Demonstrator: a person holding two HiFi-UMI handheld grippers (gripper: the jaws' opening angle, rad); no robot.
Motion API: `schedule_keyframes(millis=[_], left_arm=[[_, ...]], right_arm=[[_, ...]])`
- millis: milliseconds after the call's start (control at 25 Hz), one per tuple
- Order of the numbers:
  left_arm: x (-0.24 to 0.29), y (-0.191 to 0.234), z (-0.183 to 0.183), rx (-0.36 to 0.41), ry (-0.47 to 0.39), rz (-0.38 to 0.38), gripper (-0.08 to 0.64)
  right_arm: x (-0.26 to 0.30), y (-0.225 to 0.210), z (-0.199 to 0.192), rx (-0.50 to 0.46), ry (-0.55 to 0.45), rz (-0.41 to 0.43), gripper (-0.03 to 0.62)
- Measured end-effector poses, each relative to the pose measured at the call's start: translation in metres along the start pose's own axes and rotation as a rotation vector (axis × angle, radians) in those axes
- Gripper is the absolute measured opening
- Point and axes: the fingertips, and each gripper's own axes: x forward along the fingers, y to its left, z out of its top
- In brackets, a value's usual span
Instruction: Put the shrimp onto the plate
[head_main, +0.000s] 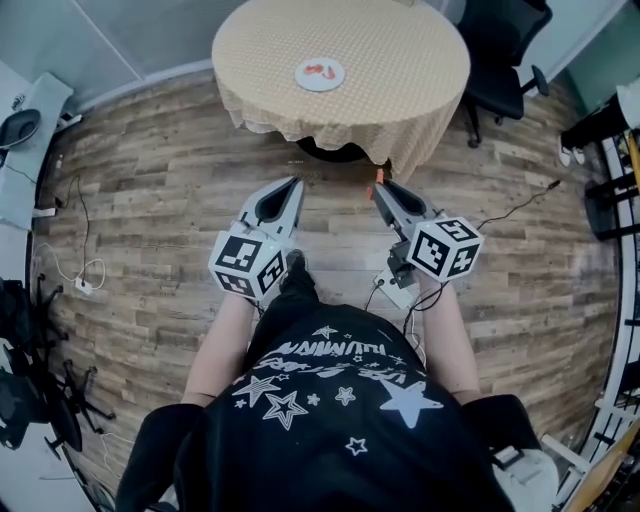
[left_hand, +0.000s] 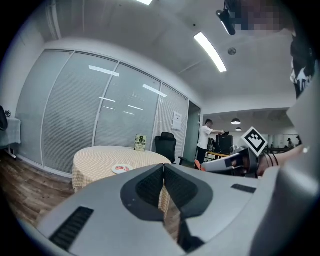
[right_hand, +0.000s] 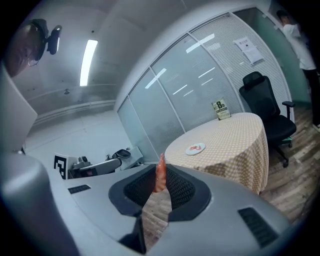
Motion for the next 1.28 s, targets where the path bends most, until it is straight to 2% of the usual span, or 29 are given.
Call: schedule_keyframes(millis=[360,520,1280], left_arm=[[0.035,0.044,-0.006,-0.042,0.031,-0.022,0.011],[0.049,0.063,0.002,-0.033,0.023,-0.041,0.011],[0.091,0.139,0.030,-0.036,-0.003,-0.130,0.011]], right_arm=[[0.047,-0.022,0.003,0.043,0.035,-0.032,0.072],[0.065,-0.027,0.015,0.040,0.034,-0.048,0.074],[0.146,-0.020,0.054,0.008,0.032,-0.102,0.074]])
